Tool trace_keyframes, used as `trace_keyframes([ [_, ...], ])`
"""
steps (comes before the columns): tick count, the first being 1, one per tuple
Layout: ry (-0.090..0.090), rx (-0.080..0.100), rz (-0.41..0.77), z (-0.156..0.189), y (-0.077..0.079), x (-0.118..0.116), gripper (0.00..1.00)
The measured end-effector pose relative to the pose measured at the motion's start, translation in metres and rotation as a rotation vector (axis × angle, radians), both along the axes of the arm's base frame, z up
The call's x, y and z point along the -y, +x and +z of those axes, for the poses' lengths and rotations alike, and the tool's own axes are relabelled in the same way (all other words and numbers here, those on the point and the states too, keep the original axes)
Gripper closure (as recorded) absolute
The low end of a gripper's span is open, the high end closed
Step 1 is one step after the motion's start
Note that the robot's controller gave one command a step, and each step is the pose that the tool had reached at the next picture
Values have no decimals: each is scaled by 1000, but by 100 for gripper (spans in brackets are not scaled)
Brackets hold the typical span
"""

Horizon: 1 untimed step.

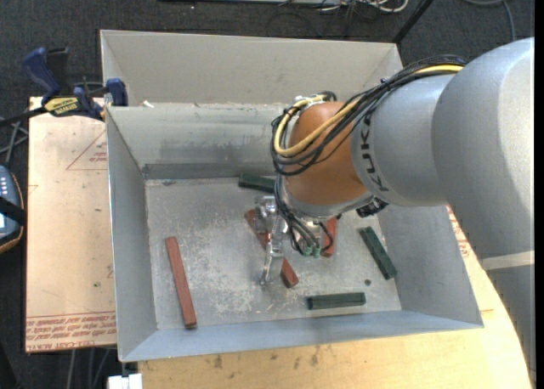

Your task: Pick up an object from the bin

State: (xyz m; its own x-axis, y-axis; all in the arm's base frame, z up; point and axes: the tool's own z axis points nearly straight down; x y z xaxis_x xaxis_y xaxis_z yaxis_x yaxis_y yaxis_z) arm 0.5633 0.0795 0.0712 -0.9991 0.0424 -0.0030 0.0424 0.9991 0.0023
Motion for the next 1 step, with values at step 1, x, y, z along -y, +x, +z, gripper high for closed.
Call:
trace_keyframes([
  [1, 0, 0, 0, 0, 0, 0, 0],
])
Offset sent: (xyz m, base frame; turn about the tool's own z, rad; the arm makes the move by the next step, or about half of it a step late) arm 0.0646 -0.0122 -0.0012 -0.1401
